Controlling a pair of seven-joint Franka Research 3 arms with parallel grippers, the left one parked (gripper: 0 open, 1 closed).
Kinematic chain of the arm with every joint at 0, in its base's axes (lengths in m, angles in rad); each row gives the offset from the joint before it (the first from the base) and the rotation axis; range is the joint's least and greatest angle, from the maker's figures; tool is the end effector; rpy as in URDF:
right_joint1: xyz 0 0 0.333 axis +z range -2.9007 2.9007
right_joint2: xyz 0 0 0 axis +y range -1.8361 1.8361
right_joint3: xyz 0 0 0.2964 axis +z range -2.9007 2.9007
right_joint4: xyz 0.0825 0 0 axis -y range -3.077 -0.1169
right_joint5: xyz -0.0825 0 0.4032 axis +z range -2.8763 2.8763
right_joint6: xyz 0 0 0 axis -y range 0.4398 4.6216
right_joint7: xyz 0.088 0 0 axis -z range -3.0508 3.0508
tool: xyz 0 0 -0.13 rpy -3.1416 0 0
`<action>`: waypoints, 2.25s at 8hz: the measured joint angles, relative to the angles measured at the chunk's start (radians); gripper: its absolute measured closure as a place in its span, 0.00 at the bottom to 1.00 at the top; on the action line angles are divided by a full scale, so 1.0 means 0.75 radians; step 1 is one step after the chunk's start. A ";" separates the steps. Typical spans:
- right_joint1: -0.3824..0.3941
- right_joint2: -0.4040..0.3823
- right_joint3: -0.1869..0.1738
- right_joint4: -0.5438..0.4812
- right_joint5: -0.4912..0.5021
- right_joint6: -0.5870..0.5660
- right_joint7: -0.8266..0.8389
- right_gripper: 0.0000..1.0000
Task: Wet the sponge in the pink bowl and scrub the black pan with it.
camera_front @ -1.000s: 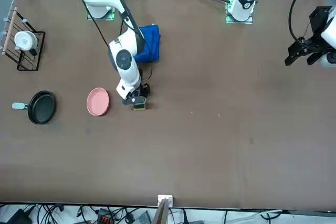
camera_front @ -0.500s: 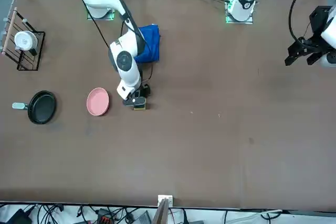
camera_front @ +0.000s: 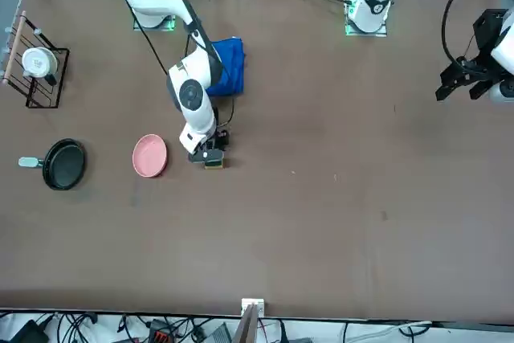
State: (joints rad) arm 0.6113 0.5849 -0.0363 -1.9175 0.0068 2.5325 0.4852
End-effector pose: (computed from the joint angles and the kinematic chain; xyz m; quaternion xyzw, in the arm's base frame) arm 0.5297 0.3431 0.1331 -0.9988 -0.0453 -0.0172 0.0008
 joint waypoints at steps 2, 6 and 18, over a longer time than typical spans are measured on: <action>-0.002 -0.011 -0.007 0.018 0.000 -0.049 0.002 0.78; -0.053 -0.250 -0.073 0.049 0.000 -0.429 -0.001 0.79; -0.457 -0.252 -0.080 0.017 0.078 -0.707 -0.495 0.78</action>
State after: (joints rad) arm 0.2689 0.3956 -0.0966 -1.9049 0.0655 2.0023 0.1137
